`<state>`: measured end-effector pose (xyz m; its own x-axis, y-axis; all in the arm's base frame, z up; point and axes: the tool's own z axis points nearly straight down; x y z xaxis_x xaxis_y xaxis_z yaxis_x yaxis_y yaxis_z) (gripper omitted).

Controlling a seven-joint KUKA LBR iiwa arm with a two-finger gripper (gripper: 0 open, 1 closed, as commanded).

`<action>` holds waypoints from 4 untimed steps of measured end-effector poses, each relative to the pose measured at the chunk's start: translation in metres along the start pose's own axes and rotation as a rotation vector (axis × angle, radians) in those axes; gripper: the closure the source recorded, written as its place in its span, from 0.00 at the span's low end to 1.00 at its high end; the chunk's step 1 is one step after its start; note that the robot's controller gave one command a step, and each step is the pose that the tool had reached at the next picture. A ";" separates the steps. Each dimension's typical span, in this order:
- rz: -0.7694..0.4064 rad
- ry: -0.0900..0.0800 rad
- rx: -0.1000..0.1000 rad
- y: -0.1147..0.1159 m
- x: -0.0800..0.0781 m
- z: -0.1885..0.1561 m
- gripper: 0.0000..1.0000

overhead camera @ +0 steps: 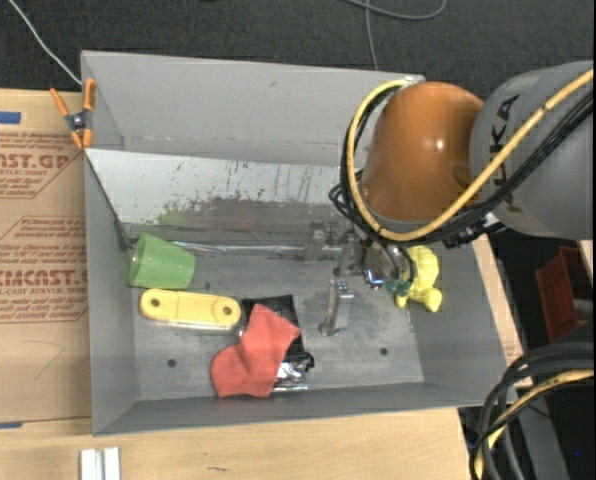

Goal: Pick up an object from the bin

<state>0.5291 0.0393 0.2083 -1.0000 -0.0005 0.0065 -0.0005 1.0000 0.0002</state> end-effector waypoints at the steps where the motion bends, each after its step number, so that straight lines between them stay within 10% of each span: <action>1: 0.001 -0.008 -0.001 0.000 -0.002 -0.004 0.00; 2: -0.057 -0.004 -0.001 0.063 -0.002 0.087 0.00; 3: 0.036 -0.006 -0.001 0.058 0.008 0.104 0.00; 4: 0.129 -0.003 -0.002 0.068 0.008 0.127 1.00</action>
Offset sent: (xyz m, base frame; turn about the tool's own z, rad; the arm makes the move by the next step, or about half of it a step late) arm 0.0001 0.0634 -0.0896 -0.0573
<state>0.5199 0.1071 0.0816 -0.9917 0.1283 0.0039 0.1283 0.9917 0.0020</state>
